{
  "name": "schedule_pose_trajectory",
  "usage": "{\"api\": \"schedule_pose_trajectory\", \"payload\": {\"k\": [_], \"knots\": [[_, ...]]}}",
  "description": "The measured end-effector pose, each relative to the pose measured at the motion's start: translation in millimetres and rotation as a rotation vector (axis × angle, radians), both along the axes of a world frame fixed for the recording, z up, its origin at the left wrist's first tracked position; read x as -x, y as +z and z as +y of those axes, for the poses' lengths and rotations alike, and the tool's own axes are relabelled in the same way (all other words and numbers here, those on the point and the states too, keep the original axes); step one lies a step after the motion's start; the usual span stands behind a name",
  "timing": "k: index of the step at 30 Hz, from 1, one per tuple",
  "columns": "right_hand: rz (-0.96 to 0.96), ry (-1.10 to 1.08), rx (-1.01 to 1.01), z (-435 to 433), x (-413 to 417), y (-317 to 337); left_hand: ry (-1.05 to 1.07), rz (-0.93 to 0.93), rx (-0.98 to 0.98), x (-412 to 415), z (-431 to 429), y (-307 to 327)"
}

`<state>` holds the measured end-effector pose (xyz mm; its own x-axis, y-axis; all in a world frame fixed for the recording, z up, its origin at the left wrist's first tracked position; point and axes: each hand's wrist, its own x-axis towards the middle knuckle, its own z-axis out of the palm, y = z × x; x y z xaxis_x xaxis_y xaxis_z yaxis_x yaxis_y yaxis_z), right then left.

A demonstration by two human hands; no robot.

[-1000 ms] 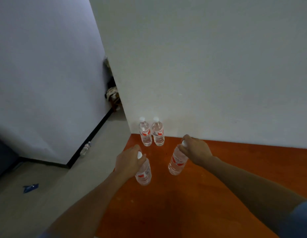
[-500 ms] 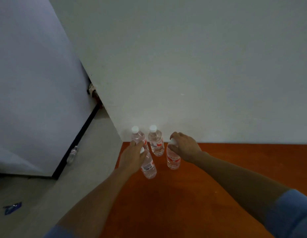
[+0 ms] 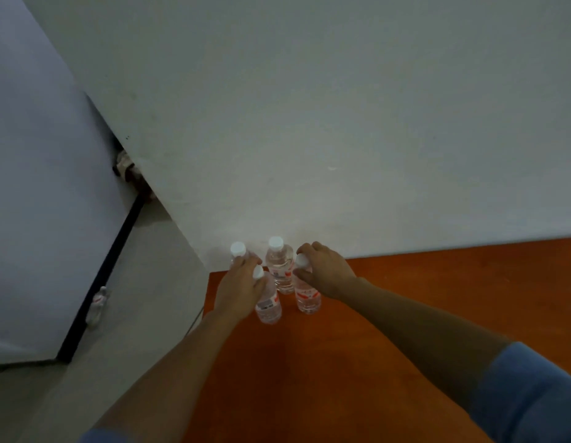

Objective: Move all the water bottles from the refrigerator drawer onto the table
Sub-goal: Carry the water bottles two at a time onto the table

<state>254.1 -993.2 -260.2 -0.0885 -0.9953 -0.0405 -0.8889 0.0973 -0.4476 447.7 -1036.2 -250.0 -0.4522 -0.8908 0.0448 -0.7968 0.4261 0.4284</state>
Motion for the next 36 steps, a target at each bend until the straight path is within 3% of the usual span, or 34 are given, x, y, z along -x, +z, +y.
{"api": "schedule_pose_trajectory", "payload": {"k": [8,18,27,36], "knots": [[0.051,-0.244,-0.062,60,-7,28,-0.181,-0.064,0.24,0,3,34],[0.159,-0.677,-0.187,277,73,74,-0.655,0.018,0.181,124,128,79],[0.133,-1.163,-0.211,548,106,87,-1.134,0.029,0.231,252,365,98],[0.104,-1.537,-0.245,858,124,90,-1.432,0.069,0.088,328,661,82]]}}
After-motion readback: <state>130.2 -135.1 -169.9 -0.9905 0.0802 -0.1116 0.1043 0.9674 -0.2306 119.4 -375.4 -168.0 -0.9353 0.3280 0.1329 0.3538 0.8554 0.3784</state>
